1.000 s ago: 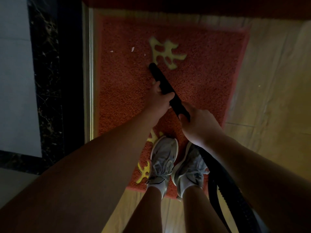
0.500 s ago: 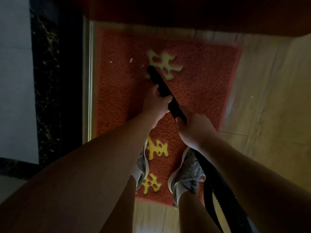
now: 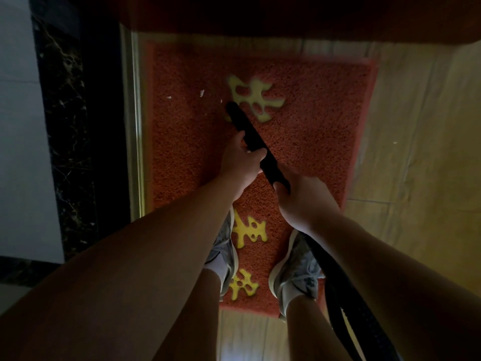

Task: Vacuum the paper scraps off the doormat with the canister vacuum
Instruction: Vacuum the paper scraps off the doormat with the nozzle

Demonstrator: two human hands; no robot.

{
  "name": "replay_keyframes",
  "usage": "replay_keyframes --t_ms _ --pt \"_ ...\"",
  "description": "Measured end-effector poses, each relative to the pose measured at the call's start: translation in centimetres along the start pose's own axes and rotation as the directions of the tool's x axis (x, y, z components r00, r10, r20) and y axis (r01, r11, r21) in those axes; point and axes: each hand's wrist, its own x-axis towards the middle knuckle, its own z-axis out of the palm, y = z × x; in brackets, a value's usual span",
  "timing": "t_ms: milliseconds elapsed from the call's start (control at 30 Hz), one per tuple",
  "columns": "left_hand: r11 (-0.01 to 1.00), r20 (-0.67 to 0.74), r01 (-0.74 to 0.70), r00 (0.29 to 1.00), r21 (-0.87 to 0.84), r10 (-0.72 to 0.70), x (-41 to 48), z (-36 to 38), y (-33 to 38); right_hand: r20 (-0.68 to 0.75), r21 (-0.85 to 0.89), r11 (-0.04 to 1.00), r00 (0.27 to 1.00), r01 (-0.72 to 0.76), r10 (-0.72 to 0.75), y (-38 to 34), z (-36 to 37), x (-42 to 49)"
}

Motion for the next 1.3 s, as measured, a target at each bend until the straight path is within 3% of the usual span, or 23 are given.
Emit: replay_keyframes --t_ms 1300 --pt "0.996 0.000 0.025 1.000 -0.087 -0.025 0.6 -2.0 1.0 0.024 -0.028 0.999 1.000 -0.019 0.020 -2.9 -0.4 0.8"
